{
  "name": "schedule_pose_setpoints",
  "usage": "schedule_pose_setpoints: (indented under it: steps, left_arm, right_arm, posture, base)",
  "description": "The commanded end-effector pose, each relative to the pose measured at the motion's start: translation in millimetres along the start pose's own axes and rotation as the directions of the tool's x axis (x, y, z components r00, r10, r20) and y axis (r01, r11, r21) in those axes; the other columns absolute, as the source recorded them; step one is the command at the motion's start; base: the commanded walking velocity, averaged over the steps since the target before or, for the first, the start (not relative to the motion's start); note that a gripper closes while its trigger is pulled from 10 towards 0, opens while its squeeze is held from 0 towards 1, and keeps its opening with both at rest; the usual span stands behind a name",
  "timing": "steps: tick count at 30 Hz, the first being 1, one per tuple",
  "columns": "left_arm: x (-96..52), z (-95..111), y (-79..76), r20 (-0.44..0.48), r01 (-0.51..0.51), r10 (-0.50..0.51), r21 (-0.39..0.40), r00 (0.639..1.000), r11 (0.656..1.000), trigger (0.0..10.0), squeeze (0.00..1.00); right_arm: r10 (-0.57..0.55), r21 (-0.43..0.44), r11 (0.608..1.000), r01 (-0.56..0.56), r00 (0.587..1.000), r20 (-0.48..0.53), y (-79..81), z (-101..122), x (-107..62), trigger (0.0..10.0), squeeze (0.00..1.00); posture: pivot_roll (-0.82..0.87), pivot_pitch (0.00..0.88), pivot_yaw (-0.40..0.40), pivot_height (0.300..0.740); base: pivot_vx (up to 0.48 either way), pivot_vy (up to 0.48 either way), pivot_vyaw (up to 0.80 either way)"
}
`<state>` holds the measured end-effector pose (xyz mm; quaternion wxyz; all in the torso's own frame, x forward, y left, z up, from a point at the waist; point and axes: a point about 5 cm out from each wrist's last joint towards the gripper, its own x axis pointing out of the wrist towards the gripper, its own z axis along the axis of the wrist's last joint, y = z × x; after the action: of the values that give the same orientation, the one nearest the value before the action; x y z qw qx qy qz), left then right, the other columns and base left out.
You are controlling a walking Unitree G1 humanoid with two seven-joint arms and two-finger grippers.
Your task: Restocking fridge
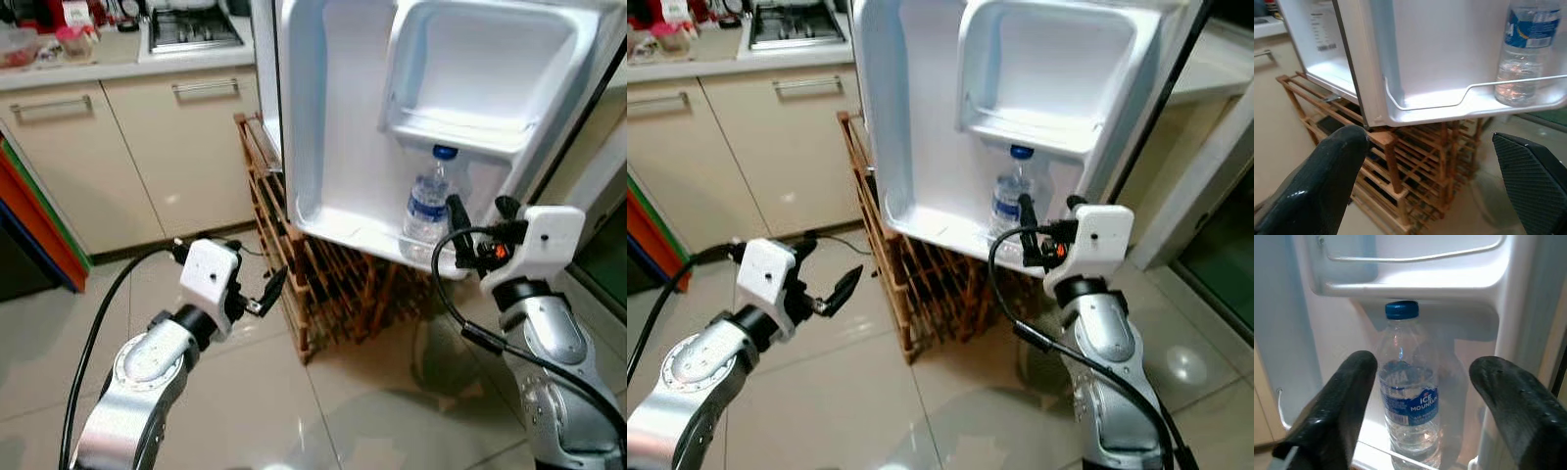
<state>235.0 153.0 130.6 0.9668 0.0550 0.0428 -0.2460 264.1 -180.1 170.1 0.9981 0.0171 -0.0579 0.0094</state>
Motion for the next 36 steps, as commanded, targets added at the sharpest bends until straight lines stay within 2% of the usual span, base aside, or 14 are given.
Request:
schedule_pose_setpoints:
  steps: [1,6,7,8,13,18,22,28,30,36]
  left_arm:
    - [-2.5,3,3.6,0.02,0.01,-0.01,0.0,1.0,1.0,10.0,0.0]
    - [-4.7,-4,3.0,-0.009,0.04,-0.04,-0.013,0.999,0.999,10.0,0.0]
    - [-5.2,-6,2.1,-0.019,0.057,-0.057,-0.01,0.998,0.998,10.0,0.0]
    - [-7.0,-9,-0.2,-0.037,0.096,-0.096,-0.008,0.995,0.995,10.0,0.0]
    - [-9.8,-11,-3.9,-0.053,0.136,-0.136,-0.009,0.989,0.991,10.0,0.0]
    - [-12.3,-11,-4.7,-0.051,0.144,-0.145,-0.012,0.988,0.989,10.0,0.0]
    - [-14.1,-12,-4.7,-0.051,0.144,-0.144,-0.016,0.988,0.989,10.0,0.0]
    - [-13.8,-12,-4.9,-0.049,0.147,-0.147,-0.015,0.988,0.989,10.0,0.0]
    - [-13.3,-12,-5.0,-0.048,0.151,-0.152,-0.014,0.987,0.988,10.0,0.0]
    - [-11.0,-13,-5.9,-0.043,0.167,-0.167,-0.013,0.985,0.986,10.0,0.0]
  right_arm:
    - [-0.034,0.011,0.999,0.034,0.999,0.011,-7.4,2,4.7,10.0,1.0]
    - [-0.082,-0.001,0.997,0.082,0.997,0.015,-17.3,0,21.5,10.0,1.0]
    - [-0.09,0.003,0.996,0.09,0.996,0.019,-19.7,0,27.8,10.0,1.0]
    - [-0.101,-0.008,0.995,0.101,0.995,0.027,-23.9,3,40.9,10.0,1.0]
    - [-0.122,-0.035,0.992,0.124,0.992,0.04,-32.1,12,55.8,10.0,1.0]
    - [-0.129,-0.046,0.99,0.133,0.989,0.072,-38.0,24,59.4,10.0,1.0]
    - [-0.134,-0.05,0.989,0.14,0.985,0.105,-43.9,30,52.2,10.0,1.0]
    - [-0.16,-0.052,0.985,0.166,0.982,0.098,-52.8,26,46.2,10.0,1.0]
    - [-0.175,-0.039,0.983,0.178,0.982,0.077,-57.0,22,47.7,10.0,1.0]
    - [-0.133,-0.018,0.991,0.135,0.989,0.057,-55.3,17,54.3,10.0,1.0]
  posture:
    - [-0.02,0.013,-0.003,0.74]
    - [-0.02,0.014,0.002,0.74]
    - [-0.01,0.016,0.001,0.74]
    - [-0.01,0.016,0.0,0.74]
    - [0.0,0.013,-0.011,0.74]
    - [0.0,0.013,-0.016,0.74]
    - [0.0,0.013,-0.022,0.74]
    - [0.0,0.009,-0.024,0.74]
    - [0.0,0.009,-0.024,0.74]
    - [-0.01,0.0,-0.019,0.74]
  base:
    - [0.0,0.0,0.0]
    - [0.0,0.0,0.0]
    - [0.0,0.0,0.0]
    - [0.0,0.0,0.0]
    - [0.0,0.0,0.0]
    - [0.0,0.0,0.0]
    - [0.0,0.0,0.0]
    - [0.0,0.0,0.0]
    - [0.0,0.0,0.0]
    - [0.0,0.0,0.0]
